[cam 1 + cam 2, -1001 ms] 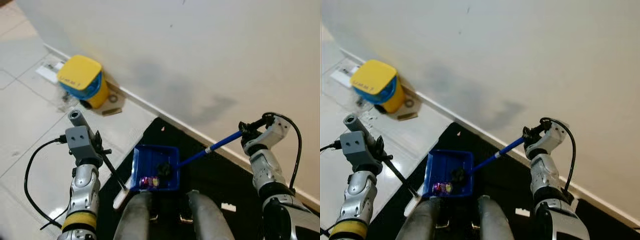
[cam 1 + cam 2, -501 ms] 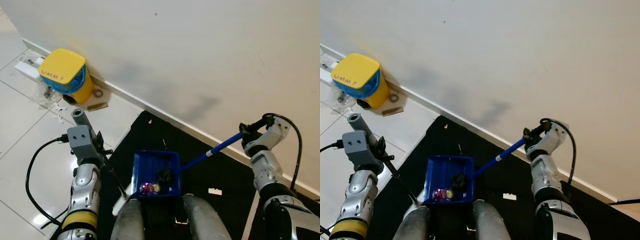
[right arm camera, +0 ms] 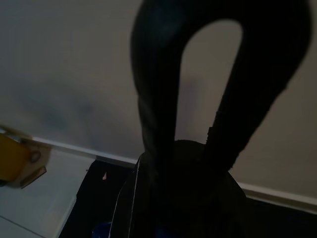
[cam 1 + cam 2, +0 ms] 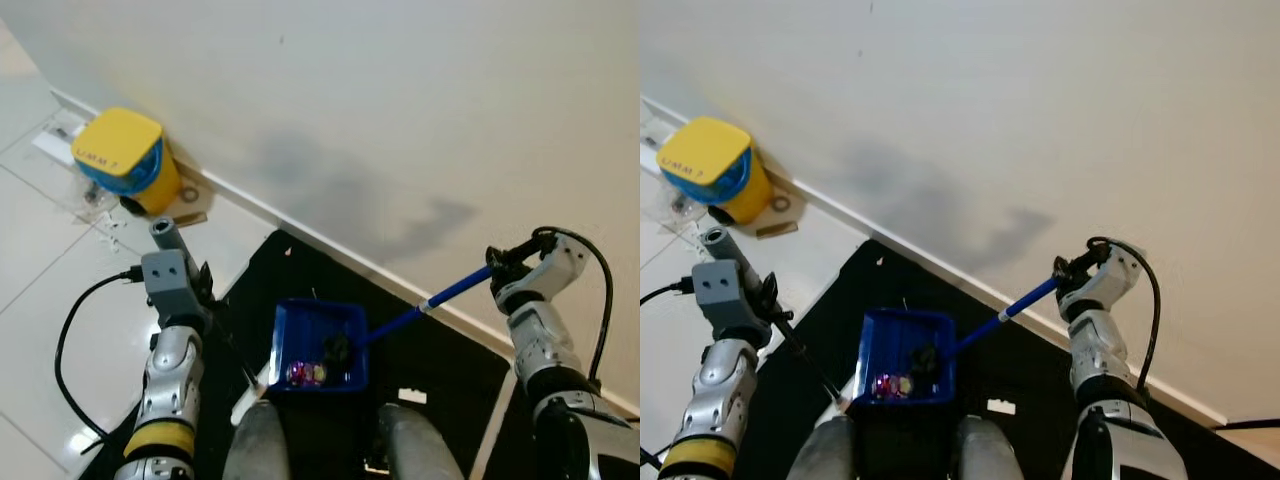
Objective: Sweep floor
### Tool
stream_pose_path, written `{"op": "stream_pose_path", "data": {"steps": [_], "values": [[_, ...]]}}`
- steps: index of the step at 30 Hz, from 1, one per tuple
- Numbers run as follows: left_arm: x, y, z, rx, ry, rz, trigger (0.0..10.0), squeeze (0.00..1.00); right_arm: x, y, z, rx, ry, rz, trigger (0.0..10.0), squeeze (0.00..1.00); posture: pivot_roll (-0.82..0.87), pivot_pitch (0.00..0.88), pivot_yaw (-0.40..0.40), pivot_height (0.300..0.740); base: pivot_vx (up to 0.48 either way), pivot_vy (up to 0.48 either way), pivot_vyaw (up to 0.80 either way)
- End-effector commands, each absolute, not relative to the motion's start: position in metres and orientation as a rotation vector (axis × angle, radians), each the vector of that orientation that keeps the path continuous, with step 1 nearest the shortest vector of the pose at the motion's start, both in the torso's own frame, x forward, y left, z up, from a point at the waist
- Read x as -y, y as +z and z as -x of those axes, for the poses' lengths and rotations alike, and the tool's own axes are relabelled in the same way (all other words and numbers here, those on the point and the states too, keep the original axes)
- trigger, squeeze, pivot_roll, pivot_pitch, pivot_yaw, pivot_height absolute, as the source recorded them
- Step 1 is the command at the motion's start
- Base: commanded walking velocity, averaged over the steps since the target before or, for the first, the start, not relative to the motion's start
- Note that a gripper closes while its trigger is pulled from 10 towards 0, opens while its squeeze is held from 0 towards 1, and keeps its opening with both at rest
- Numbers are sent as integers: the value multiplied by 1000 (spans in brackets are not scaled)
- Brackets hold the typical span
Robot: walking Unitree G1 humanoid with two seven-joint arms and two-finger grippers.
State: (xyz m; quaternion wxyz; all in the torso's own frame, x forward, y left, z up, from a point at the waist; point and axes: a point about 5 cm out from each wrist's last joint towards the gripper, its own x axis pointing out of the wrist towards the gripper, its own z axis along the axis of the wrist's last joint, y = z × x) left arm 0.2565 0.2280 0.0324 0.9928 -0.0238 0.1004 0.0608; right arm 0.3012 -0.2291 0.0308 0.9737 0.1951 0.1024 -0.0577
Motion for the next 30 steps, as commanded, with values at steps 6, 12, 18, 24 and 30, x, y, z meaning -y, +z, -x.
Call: {"op": "stream_pose_path", "data": {"steps": [6, 12, 18, 24, 30], "values": [[-225, 33, -256, -185, 102, 49, 10000, 0, 229, 24, -295, -225, -124, -406, 10000, 0, 71, 82, -54, 740, 0, 0, 0], [-225, 33, -256, -178, 104, 48, 10000, 0, 228, 23, -295, -228, -123, -405, 10000, 0, 71, 81, -54, 740, 0, 0, 0], [-226, 35, -256, -162, 114, 42, 10000, 0, 226, 20, -293, -248, -122, -399, 10000, 0, 71, 86, -54, 740, 0, 0, 0], [-225, 37, -258, -152, 112, 48, 10000, 0, 224, 18, -292, -261, -116, -390, 10000, 0, 73, 93, -56, 740, 0, 0, -761], [-223, 38, -258, -146, 98, 52, 10000, 0, 224, 18, -292, -260, -115, -392, 10000, 0, 73, 94, -56, 740, 0, 0, -800]]}}
